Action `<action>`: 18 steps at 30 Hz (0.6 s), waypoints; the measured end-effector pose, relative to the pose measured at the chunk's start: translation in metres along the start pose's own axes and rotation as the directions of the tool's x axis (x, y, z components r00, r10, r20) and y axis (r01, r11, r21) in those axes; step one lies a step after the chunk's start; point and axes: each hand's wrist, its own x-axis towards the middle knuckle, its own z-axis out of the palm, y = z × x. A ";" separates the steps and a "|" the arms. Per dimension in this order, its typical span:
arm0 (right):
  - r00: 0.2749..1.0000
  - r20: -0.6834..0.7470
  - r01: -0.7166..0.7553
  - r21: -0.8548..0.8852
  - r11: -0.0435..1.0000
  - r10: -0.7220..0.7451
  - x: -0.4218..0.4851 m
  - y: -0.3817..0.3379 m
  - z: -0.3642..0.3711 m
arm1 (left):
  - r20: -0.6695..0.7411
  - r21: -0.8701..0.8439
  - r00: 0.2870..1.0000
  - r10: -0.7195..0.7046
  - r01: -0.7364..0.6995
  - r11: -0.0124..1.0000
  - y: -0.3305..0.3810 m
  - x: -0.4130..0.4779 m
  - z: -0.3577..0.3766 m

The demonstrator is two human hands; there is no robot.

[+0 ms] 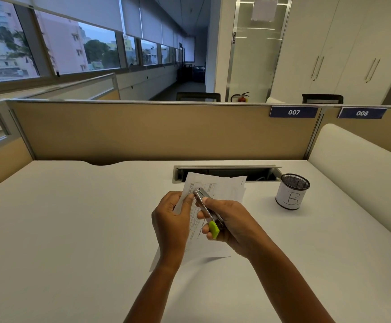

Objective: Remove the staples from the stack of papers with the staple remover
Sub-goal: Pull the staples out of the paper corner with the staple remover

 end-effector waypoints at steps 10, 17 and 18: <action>0.995 -0.067 0.061 -0.087 0.994 -0.067 -0.005 0.002 0.002 | 0.001 -0.023 1.000 0.013 -0.013 1.000 -0.003 -0.005 0.002; 0.982 -0.099 0.133 -0.228 0.965 -0.159 -0.007 0.000 0.002 | 0.019 -0.007 1.000 0.017 -0.017 1.000 -0.007 -0.004 0.002; 0.980 -0.103 0.141 -0.249 0.958 -0.171 -0.007 0.001 0.002 | 0.026 -0.006 0.999 0.022 -0.021 1.000 -0.007 -0.003 0.002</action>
